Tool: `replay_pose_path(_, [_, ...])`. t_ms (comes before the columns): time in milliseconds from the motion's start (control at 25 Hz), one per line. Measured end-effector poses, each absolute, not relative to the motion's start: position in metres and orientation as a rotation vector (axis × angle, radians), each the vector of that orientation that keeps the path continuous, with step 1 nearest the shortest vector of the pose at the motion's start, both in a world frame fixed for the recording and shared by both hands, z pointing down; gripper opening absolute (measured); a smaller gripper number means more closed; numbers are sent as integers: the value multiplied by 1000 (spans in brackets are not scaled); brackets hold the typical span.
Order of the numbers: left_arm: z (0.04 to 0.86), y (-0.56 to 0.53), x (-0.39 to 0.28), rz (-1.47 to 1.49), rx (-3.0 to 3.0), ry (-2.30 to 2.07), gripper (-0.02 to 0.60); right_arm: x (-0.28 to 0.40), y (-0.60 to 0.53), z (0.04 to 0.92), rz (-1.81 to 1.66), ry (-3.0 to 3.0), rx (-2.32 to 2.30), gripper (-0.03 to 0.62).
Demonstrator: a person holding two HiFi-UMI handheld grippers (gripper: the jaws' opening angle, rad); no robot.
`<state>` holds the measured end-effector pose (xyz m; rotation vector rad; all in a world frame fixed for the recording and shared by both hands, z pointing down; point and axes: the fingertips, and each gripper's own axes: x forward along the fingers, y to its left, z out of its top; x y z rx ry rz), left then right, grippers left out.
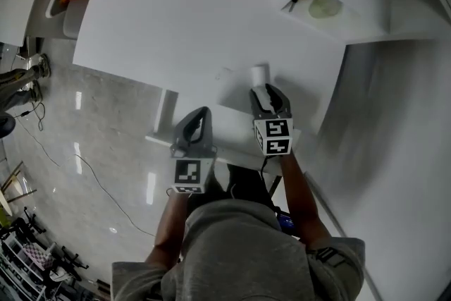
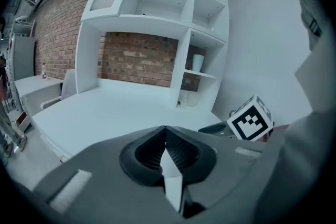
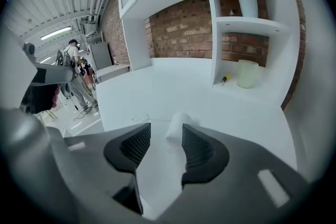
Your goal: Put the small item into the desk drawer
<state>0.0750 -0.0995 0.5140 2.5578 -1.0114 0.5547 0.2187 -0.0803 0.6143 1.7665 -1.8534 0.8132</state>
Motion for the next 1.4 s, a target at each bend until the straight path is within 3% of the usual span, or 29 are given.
replay_pose_path(280, [518,-97,67,565,2539,-1034,12,226,-88,642,821,-1780,1758,224])
replay_pose_path(440, [518,-99,65,562,2532,-1048,12,227,-91,650,835,-1760,1754,212])
replay_pose_path(520, [517,-101,64,561,2533,-1052,12,230,-90,652,833,-1739,1759,172])
replay_pose_path(800, [511,-104,59,553,2537,-1063,12,230,-90,651,815,-1731,1759,164])
replay_pose_path(1400, [485,-102,25,501,2546,-1156,12,180,-98,554,661,-1956,1781,158])
